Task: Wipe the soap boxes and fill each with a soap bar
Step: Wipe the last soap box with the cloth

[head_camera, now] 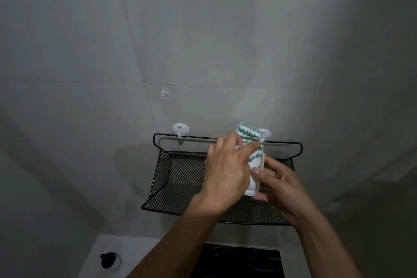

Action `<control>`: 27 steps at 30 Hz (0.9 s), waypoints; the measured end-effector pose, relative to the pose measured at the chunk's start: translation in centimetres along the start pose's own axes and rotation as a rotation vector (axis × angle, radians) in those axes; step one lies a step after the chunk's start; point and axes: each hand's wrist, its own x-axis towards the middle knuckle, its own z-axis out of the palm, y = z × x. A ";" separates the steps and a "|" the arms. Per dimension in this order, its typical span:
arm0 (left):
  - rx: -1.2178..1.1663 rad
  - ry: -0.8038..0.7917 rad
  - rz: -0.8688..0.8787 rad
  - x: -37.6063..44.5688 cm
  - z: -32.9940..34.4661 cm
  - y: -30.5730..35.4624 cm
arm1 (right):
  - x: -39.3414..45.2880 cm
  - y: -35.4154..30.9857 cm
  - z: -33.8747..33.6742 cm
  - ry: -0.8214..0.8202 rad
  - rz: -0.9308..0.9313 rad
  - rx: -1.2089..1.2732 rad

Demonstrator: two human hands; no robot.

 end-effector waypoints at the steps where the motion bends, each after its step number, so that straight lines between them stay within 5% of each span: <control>1: 0.014 -0.008 0.016 0.1 0.0 0.0 | 0.0 0.0 0.0 -0.001 0.000 0.011; 6: 0.102 0.049 0.027 0.4 -0.1 -0.3 | 0.1 -0.1 -0.3 0.022 -0.025 0.060; 12: 0.119 0.097 -0.177 0.3 0.1 -1.2 | -0.3 -0.1 0.0 0.046 -0.022 0.050; 19: 0.027 0.062 -0.045 0.2 0.1 0.0 | -0.3 0.0 0.3 0.008 -0.040 0.122; 27: 0.008 0.076 -0.295 0.4 1.0 0.6 | 0.2 1.2 0.3 0.067 -0.123 0.163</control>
